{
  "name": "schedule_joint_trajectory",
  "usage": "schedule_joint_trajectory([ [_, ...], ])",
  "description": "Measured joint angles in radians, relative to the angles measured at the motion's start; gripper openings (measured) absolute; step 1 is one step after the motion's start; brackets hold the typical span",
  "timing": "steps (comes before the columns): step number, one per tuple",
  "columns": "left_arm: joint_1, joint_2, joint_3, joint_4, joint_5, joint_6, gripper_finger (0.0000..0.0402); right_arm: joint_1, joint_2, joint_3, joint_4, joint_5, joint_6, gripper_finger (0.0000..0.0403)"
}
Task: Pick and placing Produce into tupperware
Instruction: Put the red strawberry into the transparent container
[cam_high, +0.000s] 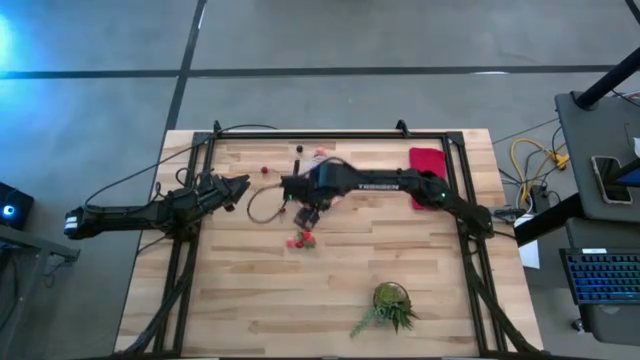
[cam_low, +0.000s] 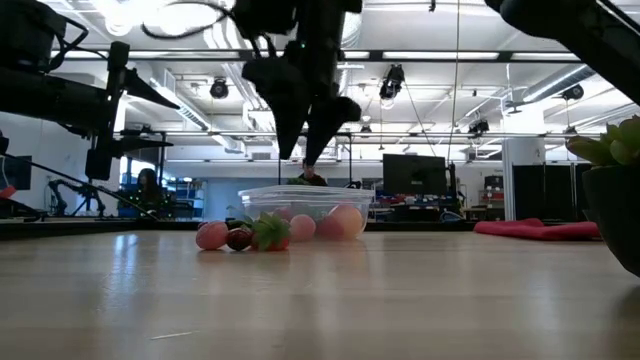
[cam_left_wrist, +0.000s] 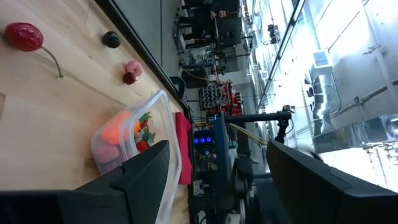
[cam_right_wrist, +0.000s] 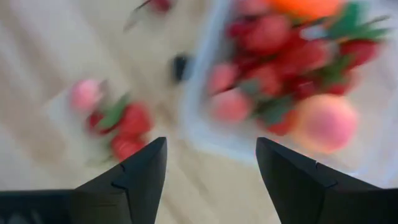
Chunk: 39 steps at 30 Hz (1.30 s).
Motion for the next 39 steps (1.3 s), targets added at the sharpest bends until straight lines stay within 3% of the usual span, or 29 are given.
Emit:
schedule_joint_trajectory([
  [6,0.000,0.000,0.000,0.000,0.000,0.000,0.0255,0.088,0.001,-0.039,0.026,0.004,-0.124,0.0226],
  [14,0.000,0.000,0.000,0.000,0.000,0.000,0.0255,0.111,0.002,-0.165,0.099,0.010,-0.256,0.0215],
  [29,0.000,0.000,0.000,0.000,0.000,0.000,0.0255,0.157,0.000,-0.264,0.248,0.001,-0.274,0.0271],
  [39,0.000,0.001,0.000,0.000,0.000,0.000,0.0255,0.157,0.040,-0.266,0.310,-0.017,-0.327,0.0274],
])
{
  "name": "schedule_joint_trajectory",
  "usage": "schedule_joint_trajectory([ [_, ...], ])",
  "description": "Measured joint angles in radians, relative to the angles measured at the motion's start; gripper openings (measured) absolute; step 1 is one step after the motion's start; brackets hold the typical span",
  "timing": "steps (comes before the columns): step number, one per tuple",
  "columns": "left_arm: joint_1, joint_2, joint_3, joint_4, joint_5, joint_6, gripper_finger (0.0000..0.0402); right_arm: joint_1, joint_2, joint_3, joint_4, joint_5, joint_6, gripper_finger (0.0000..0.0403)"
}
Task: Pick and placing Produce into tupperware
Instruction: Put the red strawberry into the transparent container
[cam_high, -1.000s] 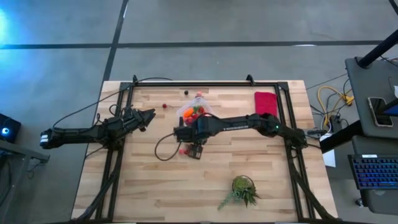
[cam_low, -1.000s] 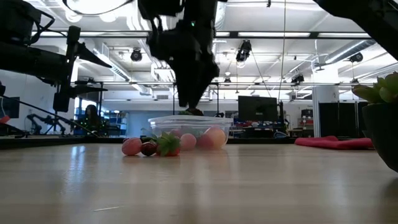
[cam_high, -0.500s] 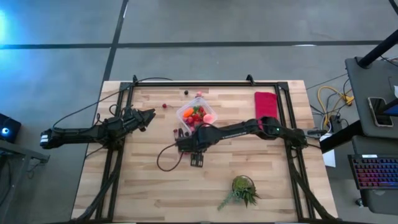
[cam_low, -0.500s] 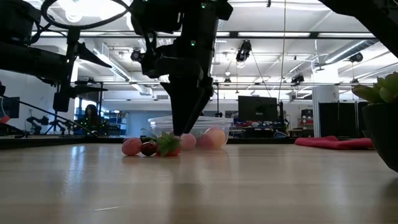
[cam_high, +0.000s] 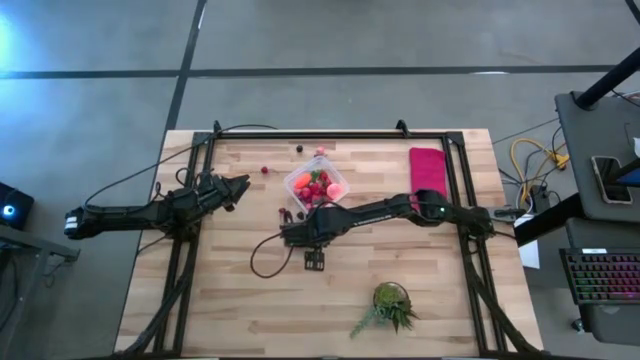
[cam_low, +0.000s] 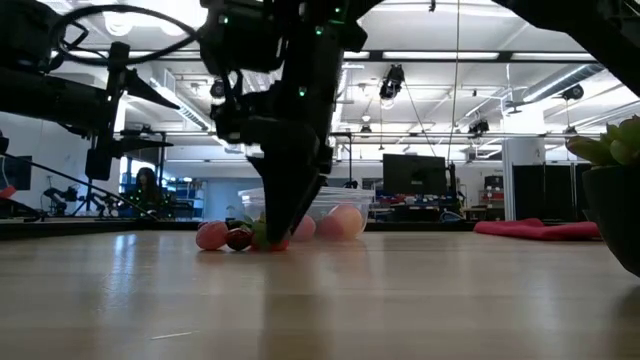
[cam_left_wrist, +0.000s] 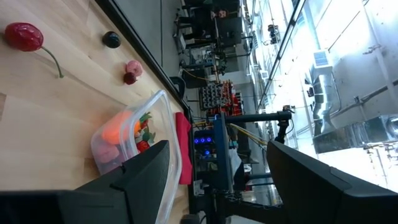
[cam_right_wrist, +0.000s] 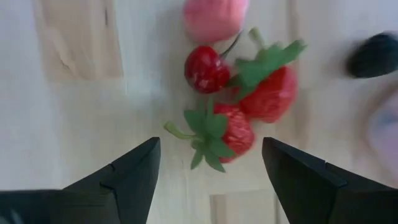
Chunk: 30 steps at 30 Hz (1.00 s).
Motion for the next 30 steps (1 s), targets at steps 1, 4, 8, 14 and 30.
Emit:
schedule_joint_trajectory([
  [1,0.000,-0.001,0.000,-0.001,0.000,0.000,0.0255,0.000,0.005,-0.001,-0.001,-0.002,0.003,0.0274],
  [4,0.000,-0.001,0.000,0.000,0.000,0.000,0.0255,0.000,0.011,0.000,0.000,-0.002,0.005,0.0274],
  [8,0.000,-0.001,0.000,0.000,0.000,0.000,0.0255,0.000,0.013,0.001,0.016,0.003,0.007,0.0273],
  [14,0.000,-0.001,0.000,0.000,0.000,0.000,0.0255,-0.006,0.013,0.001,0.032,0.009,0.007,0.0263],
  [30,0.000,-0.002,0.000,0.000,0.000,0.000,0.0255,-0.023,0.013,-0.003,0.032,0.044,0.007,0.0191],
])
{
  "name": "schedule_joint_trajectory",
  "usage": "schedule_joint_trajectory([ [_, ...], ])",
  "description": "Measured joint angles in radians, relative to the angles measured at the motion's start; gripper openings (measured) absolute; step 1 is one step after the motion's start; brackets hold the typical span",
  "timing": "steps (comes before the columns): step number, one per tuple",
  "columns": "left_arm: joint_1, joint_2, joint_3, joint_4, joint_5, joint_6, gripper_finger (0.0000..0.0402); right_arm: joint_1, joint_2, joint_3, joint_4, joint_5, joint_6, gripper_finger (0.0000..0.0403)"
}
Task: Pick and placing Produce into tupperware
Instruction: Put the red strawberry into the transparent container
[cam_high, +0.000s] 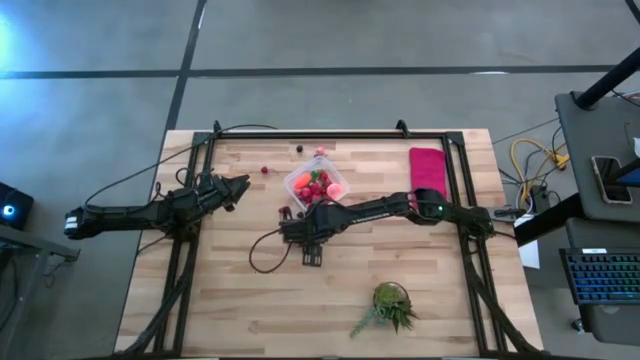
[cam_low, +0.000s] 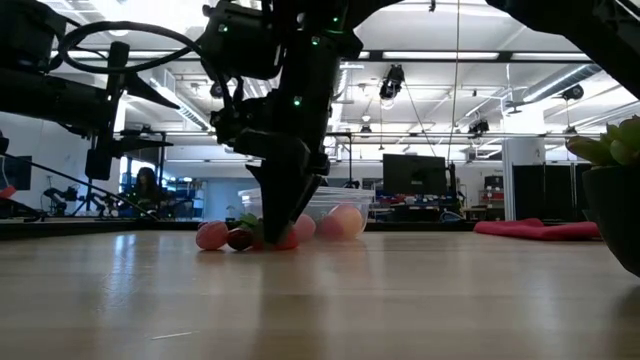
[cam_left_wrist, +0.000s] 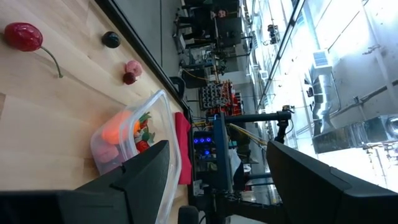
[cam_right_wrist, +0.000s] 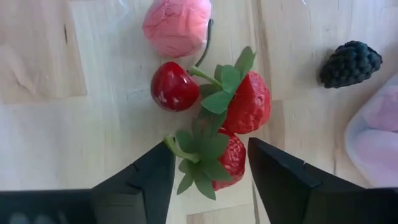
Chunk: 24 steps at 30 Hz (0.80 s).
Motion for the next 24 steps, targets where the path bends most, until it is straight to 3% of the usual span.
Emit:
schedule_joint_trajectory([
  [12,0.000,0.000,0.000,0.000,0.000,0.000,0.0255,0.001,-0.004,0.007,-0.051,-0.054,0.008,0.0152],
  [19,0.000,0.000,0.000,0.000,0.000,0.000,0.0255,-0.002,-0.097,0.079,-0.110,-0.087,0.068,0.0136],
  [24,0.000,0.000,0.000,0.000,0.000,0.000,0.0255,-0.051,-0.175,0.129,-0.168,0.000,0.146,0.0135],
])
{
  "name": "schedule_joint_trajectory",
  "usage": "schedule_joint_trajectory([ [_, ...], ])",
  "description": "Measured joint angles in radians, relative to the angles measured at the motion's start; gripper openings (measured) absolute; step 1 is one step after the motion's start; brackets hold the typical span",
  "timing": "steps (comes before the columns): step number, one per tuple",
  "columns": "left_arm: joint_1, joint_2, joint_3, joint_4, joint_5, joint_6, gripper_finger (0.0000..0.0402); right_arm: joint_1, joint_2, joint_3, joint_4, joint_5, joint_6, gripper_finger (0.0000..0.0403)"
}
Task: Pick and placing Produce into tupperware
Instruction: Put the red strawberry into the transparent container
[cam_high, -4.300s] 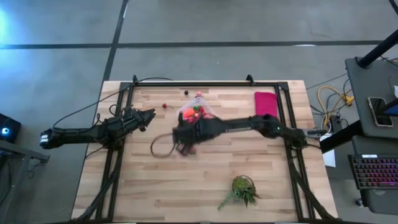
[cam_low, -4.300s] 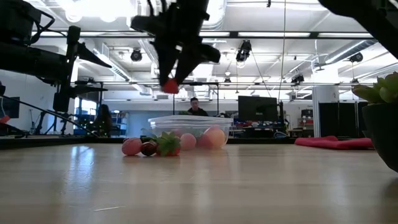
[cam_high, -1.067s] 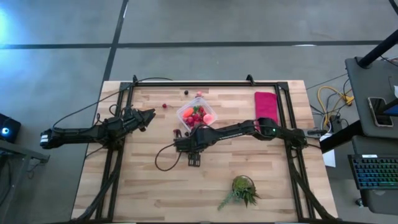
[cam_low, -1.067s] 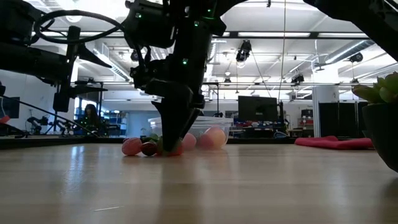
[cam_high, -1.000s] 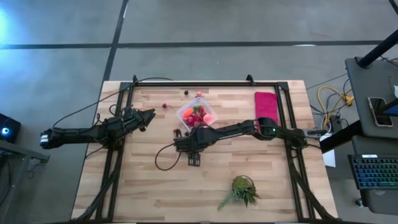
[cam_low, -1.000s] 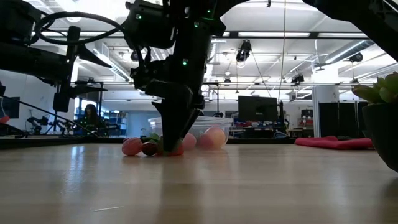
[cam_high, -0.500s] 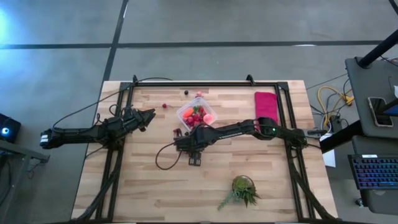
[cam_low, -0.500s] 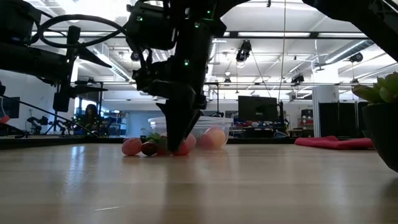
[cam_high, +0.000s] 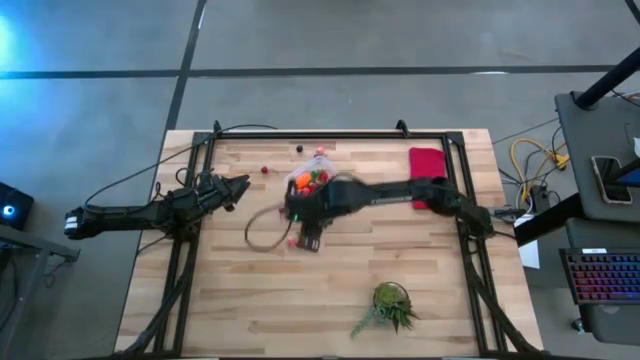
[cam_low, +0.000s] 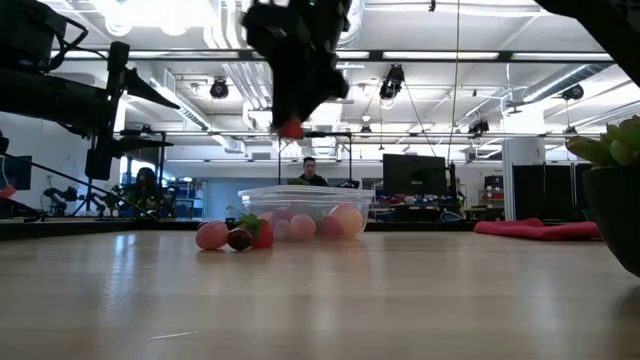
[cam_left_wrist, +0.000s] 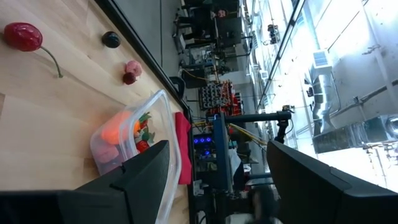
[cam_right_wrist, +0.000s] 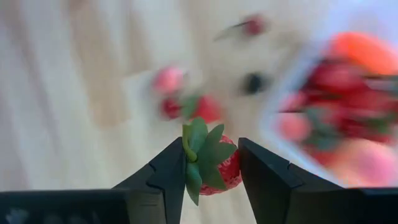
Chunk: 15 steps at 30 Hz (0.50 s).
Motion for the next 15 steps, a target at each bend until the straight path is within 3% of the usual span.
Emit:
schedule_joint_trajectory([
  [8,0.000,0.000,0.000,0.000,0.000,0.000,0.0255,-0.188,-0.013,-0.007,-0.074,0.030,0.048,0.0135],
  [15,0.000,0.001,0.000,0.000,0.000,0.000,0.0255,-0.242,-0.004,-0.019,-0.023,0.010,0.011,0.0160],
])
